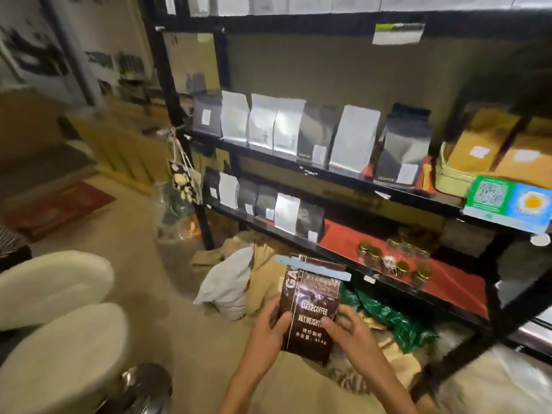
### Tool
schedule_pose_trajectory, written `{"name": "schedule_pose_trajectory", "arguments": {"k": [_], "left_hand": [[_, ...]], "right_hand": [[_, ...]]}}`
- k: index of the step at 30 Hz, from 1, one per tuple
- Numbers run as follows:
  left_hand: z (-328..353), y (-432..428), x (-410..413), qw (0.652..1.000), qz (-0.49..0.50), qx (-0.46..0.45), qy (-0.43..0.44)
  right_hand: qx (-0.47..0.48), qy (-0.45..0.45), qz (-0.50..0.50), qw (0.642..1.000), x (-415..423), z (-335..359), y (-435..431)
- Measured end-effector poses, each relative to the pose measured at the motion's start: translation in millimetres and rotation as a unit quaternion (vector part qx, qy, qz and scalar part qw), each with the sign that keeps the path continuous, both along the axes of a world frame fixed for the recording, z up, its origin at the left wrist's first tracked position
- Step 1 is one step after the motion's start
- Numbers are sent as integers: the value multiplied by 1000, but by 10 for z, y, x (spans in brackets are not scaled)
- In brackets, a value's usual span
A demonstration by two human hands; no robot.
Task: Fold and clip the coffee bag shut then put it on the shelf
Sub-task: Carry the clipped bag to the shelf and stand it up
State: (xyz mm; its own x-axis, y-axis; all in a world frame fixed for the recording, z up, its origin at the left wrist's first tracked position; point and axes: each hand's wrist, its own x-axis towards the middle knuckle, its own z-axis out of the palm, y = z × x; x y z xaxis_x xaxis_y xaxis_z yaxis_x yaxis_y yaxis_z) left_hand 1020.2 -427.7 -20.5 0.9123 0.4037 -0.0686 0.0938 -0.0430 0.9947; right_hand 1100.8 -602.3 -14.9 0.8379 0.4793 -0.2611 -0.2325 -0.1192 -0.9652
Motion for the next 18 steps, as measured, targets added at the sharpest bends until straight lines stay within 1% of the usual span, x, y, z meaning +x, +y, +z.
{"name": "schedule_pose_trajectory", "arguments": {"k": [5, 9, 11, 13, 15, 17, 18], "left_hand": [[-27, 303, 1171, 993, -102, 39, 42], [-114, 532, 1974, 987, -149, 57, 34], [-222, 656, 2319, 981, -177, 68, 48], [-322, 767, 2624, 971, -214, 92, 58], [-524, 925, 3007, 954, -259, 137, 59], [-690, 1109, 3392, 945, -282, 153, 68], [-813, 1208, 3600, 937, -298, 178, 48]], "right_hand": [[-5, -16, -74, 997, 941, -33, 145], [-7, -46, -89, 995, 1694, -121, 312], [-3, -39, -102, 994, 1979, -202, 410], [-9, -51, -140, 989, 2256, -341, 492], [-32, -55, -173, 983, 2550, -609, 557], [-37, -56, -187, 980, 2794, -901, 653], [-40, -69, -196, 977, 2921, -1052, 691]]}}
